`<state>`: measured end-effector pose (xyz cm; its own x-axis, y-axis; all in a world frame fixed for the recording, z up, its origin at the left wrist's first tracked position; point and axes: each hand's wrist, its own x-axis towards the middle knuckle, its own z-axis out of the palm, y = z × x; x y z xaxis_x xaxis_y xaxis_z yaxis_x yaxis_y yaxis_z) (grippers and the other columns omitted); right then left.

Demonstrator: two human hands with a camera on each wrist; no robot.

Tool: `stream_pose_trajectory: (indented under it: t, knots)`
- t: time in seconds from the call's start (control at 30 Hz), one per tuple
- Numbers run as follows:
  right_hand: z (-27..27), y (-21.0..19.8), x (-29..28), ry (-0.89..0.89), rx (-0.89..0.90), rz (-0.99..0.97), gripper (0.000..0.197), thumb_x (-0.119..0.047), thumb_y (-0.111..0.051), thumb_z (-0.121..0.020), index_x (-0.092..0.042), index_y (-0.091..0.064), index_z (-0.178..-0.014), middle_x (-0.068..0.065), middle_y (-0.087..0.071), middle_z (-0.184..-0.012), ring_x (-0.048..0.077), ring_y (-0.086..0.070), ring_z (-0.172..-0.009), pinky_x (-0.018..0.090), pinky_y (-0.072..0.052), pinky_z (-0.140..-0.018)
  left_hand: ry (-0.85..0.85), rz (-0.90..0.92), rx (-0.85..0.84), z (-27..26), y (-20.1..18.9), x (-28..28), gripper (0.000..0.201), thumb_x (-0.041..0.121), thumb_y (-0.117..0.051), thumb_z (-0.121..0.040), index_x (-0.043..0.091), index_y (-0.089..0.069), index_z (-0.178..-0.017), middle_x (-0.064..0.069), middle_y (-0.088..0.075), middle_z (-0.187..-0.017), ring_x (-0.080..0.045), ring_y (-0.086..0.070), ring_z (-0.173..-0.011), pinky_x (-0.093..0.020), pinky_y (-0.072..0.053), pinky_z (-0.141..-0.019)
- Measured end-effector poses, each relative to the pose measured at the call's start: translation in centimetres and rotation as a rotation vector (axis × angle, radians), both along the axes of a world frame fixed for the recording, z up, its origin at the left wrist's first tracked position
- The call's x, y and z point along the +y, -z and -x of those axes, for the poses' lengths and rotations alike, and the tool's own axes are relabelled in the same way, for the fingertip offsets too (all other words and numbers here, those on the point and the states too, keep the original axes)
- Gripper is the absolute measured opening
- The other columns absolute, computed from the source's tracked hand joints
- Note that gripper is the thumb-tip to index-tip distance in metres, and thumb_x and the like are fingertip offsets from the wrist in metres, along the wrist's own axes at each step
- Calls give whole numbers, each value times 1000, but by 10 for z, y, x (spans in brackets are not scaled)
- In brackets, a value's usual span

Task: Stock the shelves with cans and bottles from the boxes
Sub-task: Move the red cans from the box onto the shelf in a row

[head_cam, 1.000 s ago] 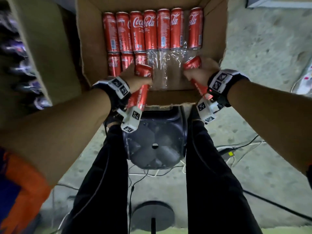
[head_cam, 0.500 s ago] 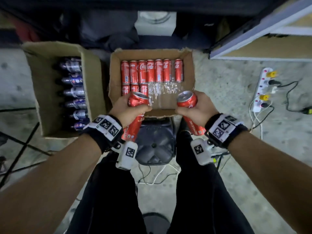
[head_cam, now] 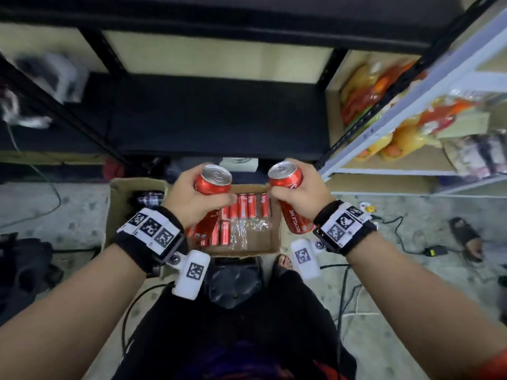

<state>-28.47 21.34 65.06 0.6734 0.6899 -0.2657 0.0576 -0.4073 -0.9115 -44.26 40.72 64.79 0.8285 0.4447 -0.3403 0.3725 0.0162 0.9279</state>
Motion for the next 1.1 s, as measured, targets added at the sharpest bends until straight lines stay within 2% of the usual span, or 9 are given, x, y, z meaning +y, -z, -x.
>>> stream_pose_trajectory:
  t: [0.1, 0.17, 0.23, 0.33, 0.5, 0.63, 0.8, 0.93, 1.1]
  knots:
    - [-6, -50, 4, -6, -112, -84, 23, -17, -79, -63, -24, -62, -77, -5, -65, -69, 13, -64, -65, 30, -53, -66, 5, -59, -144, -6, -54, 2, 43, 36, -88, -56, 18, -66, -88, 1, -70, -81, -18, -68, -78, -37, -55, -81]
    - [-10, -79, 6, -3, -178, -130, 24, -17, -79, -63, -20, -61, -78, 4, -67, -72, 21, -66, -67, 37, -55, -69, -1, -93, -233, -11, -87, 8, 41, 32, -87, -58, 12, -65, -87, -4, -67, -80, -20, -66, -76, -35, -54, -78]
    - [-15, -107, 8, 1, -222, -174, 25, -18, -80, -63, -15, -61, -80, 12, -69, -76, 29, -68, -71, 43, -57, -72, -30, -111, -291, -16, -117, 16, 37, 30, -87, -57, 17, -66, -85, -9, -67, -79, -27, -67, -74, -41, -55, -76]
    - [-24, -145, 14, 24, -298, -236, 28, -23, -80, -62, -14, -63, -81, 13, -70, -78, 33, -68, -75, 52, -57, -76, -64, -140, -381, -25, -158, 29, 31, 29, -86, -55, 28, -70, -81, -8, -70, -75, -29, -68, -70, -47, -57, -77]
    - [-36, -202, 30, 50, -394, -344, 30, -22, -80, -62, -11, -61, -82, 16, -68, -78, 39, -67, -75, 58, -55, -77, -28, -182, -541, -36, -222, 46, 29, 26, -84, -55, 28, -68, -79, -6, -68, -72, -24, -67, -65, -39, -58, -70]
    - [-38, -242, 49, 85, -458, -405, 29, -22, -80, -62, -13, -61, -81, 17, -68, -77, 39, -66, -75, 59, -55, -78, 10, -257, -612, -41, -264, 67, 34, 26, -84, -57, 20, -66, -85, -13, -68, -79, -34, -68, -72, -52, -59, -78]
    - [-34, -275, 71, 187, -509, -468, 36, -24, -81, -62, -8, -63, -89, 17, -70, -81, 37, -69, -76, 56, -58, -79, 52, -275, -697, -41, -299, 94, 33, 30, -85, -57, 27, -69, -86, -9, -71, -79, -34, -71, -75, -52, -59, -81]
    - [-25, -282, 83, 243, -486, -511, 36, -23, -78, -62, -5, -62, -90, 19, -70, -78, 33, -68, -70, 47, -60, -75, 70, -197, -705, -43, -307, 115, 33, 33, -86, -57, 27, -70, -85, -8, -73, -80, -35, -73, -77, -49, -59, -80]
    - [-24, -260, 94, 310, -462, -479, 32, -27, -80, -62, -16, -62, -86, 14, -70, -77, 32, -69, -70, 47, -59, -76, 64, -166, -673, -58, -300, 125, 34, 26, -88, -61, 21, -69, -89, -8, -73, -79, -31, -73, -74, -45, -60, -77]
